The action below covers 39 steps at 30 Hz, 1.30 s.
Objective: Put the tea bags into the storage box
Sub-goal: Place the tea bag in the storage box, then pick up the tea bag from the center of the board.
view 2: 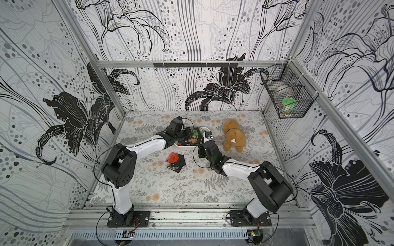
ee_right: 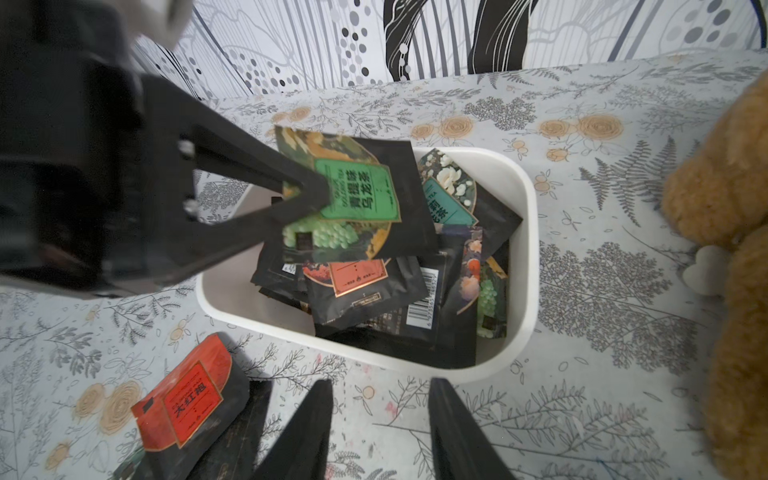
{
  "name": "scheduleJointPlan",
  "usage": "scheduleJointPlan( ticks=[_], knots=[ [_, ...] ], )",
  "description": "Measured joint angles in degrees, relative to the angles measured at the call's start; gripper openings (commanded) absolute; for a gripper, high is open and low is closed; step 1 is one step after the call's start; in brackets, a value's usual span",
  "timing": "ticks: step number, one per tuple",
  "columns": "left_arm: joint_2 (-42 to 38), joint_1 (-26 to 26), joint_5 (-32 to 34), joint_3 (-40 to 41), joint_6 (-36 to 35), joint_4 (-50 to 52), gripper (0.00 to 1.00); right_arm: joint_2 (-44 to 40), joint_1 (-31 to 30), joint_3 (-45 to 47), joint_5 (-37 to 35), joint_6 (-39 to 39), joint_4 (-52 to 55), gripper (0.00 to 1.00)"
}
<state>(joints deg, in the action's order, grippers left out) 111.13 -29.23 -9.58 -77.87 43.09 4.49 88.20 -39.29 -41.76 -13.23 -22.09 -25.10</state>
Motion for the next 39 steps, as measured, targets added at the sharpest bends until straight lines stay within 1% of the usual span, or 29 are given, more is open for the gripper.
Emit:
scheduleJointPlan(
  ticks=[1, 3, 4, 5, 6, 7, 10, 13, 15, 16, 19, 21, 24, 27, 30, 34, 39],
  knots=[
    [0.4, 0.0, 0.2, 0.0, -0.3, 0.4, 0.11, 0.0, 0.0, 0.0, 0.2, 0.0, -0.2, 0.45],
    [0.4, 0.0, 1.0, 0.1, -0.7, 1.4, 0.17, 0.0, 0.1, 0.0, 0.8, 0.1, -0.4, 0.45],
    [0.2, 0.1, 1.7, 0.2, -0.9, 1.8, 0.24, 0.0, 0.1, 0.0, 1.3, 0.3, -0.5, 0.46],
    [-0.2, 0.2, 2.4, 0.3, -1.2, 2.1, 0.29, 0.0, 0.1, 0.0, 1.8, 0.3, -0.7, 0.47],
    [-0.6, 0.4, 3.1, 0.7, -1.3, 2.3, 0.3, 0.0, 0.1, 0.0, 2.4, 0.5, -0.9, 0.47],
    [-1.4, 0.5, 4.0, 1.2, -1.6, 2.9, 0.34, 0.0, 0.1, 0.0, 3.2, 0.5, -1.1, 0.47],
    [-4.7, 1.4, 6.9, 3.2, -2.3, 4.6, 0.52, 1.3, 0.1, -0.4, 6.6, 0.9, -1.5, 0.45],
    [-9.2, 2.1, 12.2, 5.2, -2.5, 7.1, 0.6, 4.4, 0.1, -2.6, 10.9, 1.6, -1.2, 0.44],
    [-13.2, 2.6, 16.4, 8.1, -2.3, 7.8, 0.62, 6.9, 0.1, -5.0, 13.8, 1.9, -0.5, 0.43],
    [-16.2, 2.7, 18.3, 10.8, -1.9, 7.7, 0.63, 8.3, 0.0, -6.5, 15.2, 2.1, 0.1, 0.43],
    [-24.8, 2.9, 20.9, 20.2, -0.9, 6.6, 0.67, 12.1, -0.6, -10.9, 18.3, 2.5, 2.7, 0.43],
    [-29.4, 3.6, 20.2, 26.8, 0.2, 4.7, 0.67, 14.1, -1.6, -13.6, 19.2, 3.1, 4.7, 0.43],
    [-33.0, 6.1, 15.8, 35.9, 2.2, 1.1, 0.67, 17.1, -3.7, -17.7, 19.7, 4.3, 8.1, 0.42],
    [-33.6, 9.3, 10.9, 43.3, 4.0, -2.1, 0.67, 19.9, -5.4, -21.1, 19.9, 5.1, 11.0, 0.4],
    [-33.5, 10.8, 7.2, 47.5, 5.2, -3.8, 0.67, 22.6, -6.3, -24.0, 20.2, 5.6, 14.0, 0.36],
    [-32.4, 11.6, 2.5, 49.2, 6.7, -8.6, 0.67, 25.7, -6.4, -26.8, 20.1, 5.7, 17.5, 0.33],
    [-29.5, 12.2, -1.7, 51.1, 8.5, -15.2, 0.66, 28.1, -6.4, -28.7, 19.9, 5.7, 21.0, 0.29]
  ],
)
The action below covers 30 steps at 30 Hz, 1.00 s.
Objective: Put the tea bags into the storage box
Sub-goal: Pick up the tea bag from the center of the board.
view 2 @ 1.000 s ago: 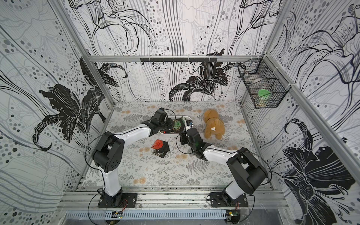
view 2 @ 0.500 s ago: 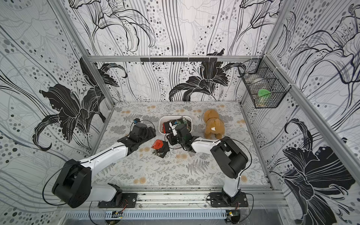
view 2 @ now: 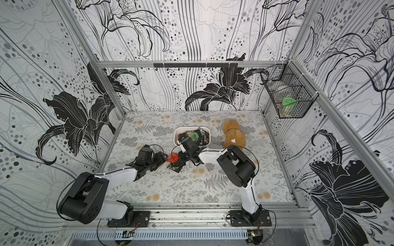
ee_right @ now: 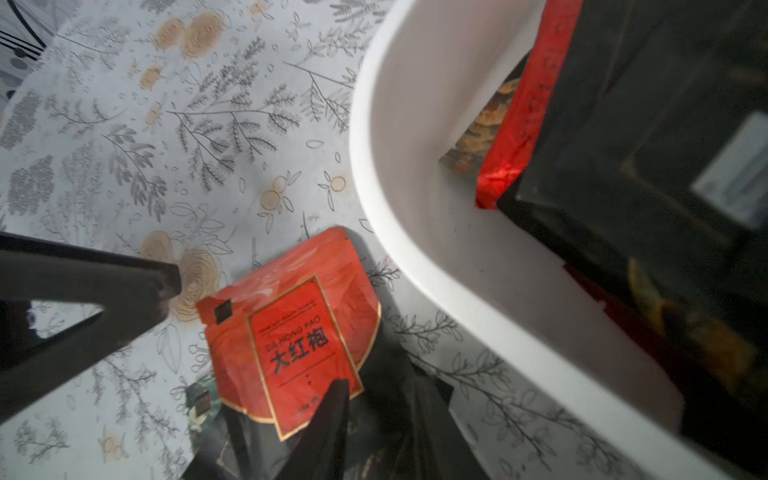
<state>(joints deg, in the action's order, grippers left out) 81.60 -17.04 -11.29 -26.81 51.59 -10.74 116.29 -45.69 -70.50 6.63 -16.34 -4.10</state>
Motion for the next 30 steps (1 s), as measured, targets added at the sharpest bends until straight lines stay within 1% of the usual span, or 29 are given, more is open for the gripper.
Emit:
scheduleJointPlan(
  ticks=[9, 12, 19, 27, 30],
  knots=[
    [3.8, 0.2, -3.8, 0.9, 2.0, -7.0, 0.55, 1.7, 0.0, -2.3, -0.2, 0.3, 2.0, 0.28],
    [4.3, 0.2, -4.4, 0.9, 2.4, -7.8, 0.52, 1.7, 0.0, -2.3, -0.2, 0.7, 2.4, 0.25],
    [6.1, 0.2, -7.1, 0.9, 3.9, -12.3, 0.48, 1.9, 0.0, -2.4, -0.2, 0.8, 2.6, 0.25],
    [9.6, 0.2, -10.2, 0.5, 6.0, -17.2, 0.36, 2.0, 0.0, -2.6, -0.1, 0.8, 2.7, 0.25],
    [9.6, 0.2, -10.8, 0.2, 6.4, -18.0, 0.36, 2.0, 0.0, -2.6, -0.1, 0.8, 2.7, 0.24]
  ],
)
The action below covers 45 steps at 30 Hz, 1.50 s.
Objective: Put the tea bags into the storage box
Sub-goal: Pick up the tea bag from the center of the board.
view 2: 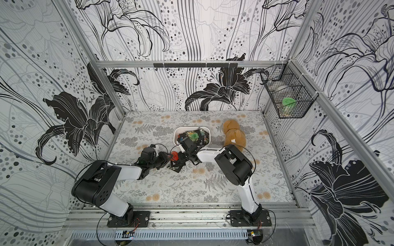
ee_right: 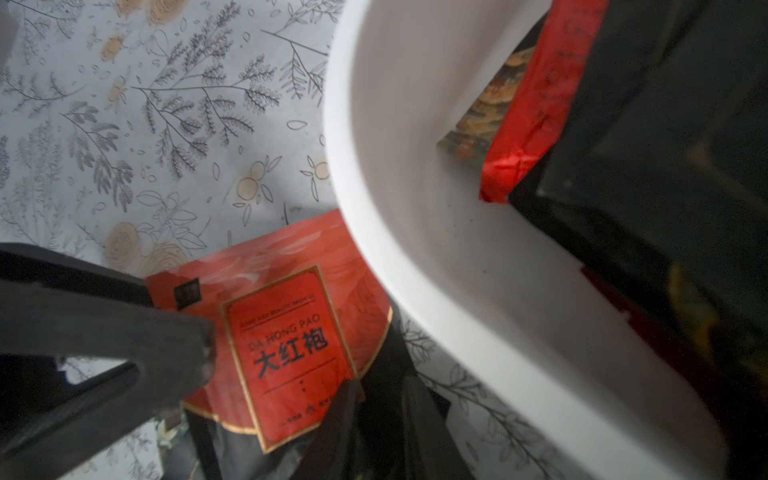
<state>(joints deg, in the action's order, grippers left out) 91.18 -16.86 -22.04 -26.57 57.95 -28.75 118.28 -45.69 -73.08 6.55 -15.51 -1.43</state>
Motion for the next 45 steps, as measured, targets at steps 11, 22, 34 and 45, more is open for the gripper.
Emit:
scheduleJointPlan(
  ticks=[11, 22, 34, 45],
  knots=[
    [2.8, -0.3, -0.3, -2.1, 0.3, -1.7, 0.26, 0.1, 0.0, -0.1, 0.4, 0.2, 0.2, 0.24],
    [3.6, -0.8, -0.8, -2.9, 0.1, -0.7, 0.0, -0.7, 0.0, 1.5, 0.5, 0.2, -1.6, 0.26],
    [-13.2, -1.0, 5.2, -2.9, -4.1, 12.6, 0.0, -16.4, 0.0, 17.5, -8.6, -0.2, -12.0, 0.51],
    [-26.4, -2.5, 14.0, -13.5, -9.2, 32.1, 0.0, -28.5, 1.6, 27.8, -23.5, -3.1, -19.4, 0.6]
  ],
)
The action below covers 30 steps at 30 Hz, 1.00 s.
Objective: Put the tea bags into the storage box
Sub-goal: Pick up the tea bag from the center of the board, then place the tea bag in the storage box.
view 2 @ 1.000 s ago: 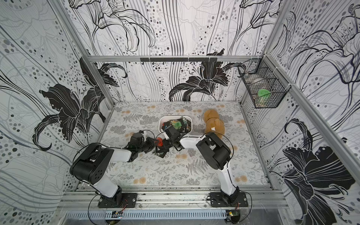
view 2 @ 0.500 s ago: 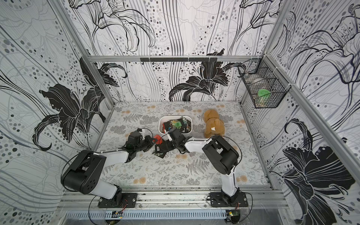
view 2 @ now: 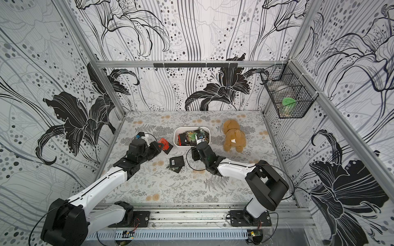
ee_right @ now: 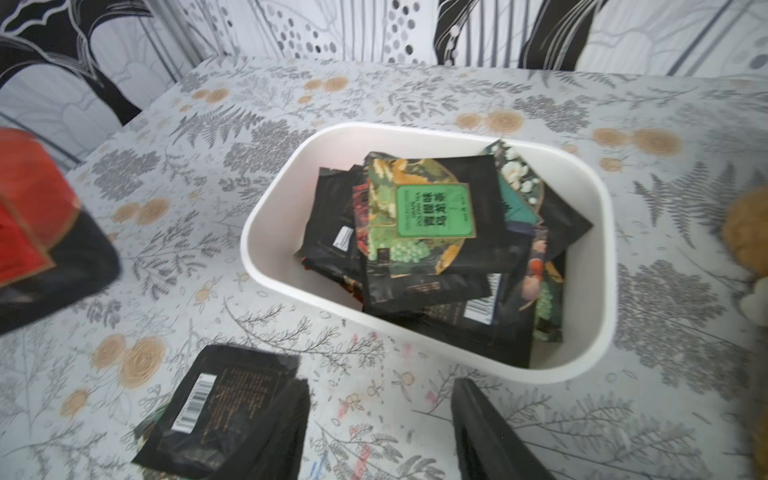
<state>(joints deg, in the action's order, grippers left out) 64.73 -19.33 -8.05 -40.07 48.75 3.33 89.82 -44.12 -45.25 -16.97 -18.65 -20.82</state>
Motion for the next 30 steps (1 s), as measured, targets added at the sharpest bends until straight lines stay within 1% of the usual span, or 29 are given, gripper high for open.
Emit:
scheduleJointPlan(
  ticks=[3, 6, 10, 14, 20, 23, 26, 30],
  knots=[
    [1.5, -1.7, 1.0, -5.3, -0.5, 1.4, 0.0, -0.3, 1.0, 0.7, -1.9, -0.6, -0.6, 0.6],
    [5.8, -4.2, 1.8, -11.2, -0.8, 1.5, 0.0, -1.2, 1.5, 1.7, -3.3, -1.2, -0.9, 0.6],
    [15.4, -7.5, 2.1, -20.0, -0.9, 0.9, 0.0, -3.0, 1.5, 3.4, -5.4, -1.4, -1.7, 0.6],
    [26.1, -9.6, 2.0, -28.0, -0.9, 0.0, 0.0, -3.9, 1.9, 4.2, -7.0, -1.4, -2.4, 0.6],
    [40.1, -10.3, 1.9, -37.4, -0.9, -0.7, 0.0, -4.7, 2.4, 5.2, -8.2, -1.4, -3.1, 0.6],
    [45.5, -10.3, 1.9, -40.9, -1.0, -0.7, 0.0, -5.3, 2.4, 5.8, -8.4, -1.4, -3.3, 0.6],
    [50.1, -10.3, 1.9, -44.3, -1.2, -0.6, 0.0, -5.8, 2.4, 6.2, -8.4, -1.4, -3.7, 0.6],
    [53.4, -10.3, 2.1, -46.5, -1.6, -0.2, 0.0, -5.8, 2.4, 6.2, -8.4, -1.4, -3.9, 0.6]
  ],
)
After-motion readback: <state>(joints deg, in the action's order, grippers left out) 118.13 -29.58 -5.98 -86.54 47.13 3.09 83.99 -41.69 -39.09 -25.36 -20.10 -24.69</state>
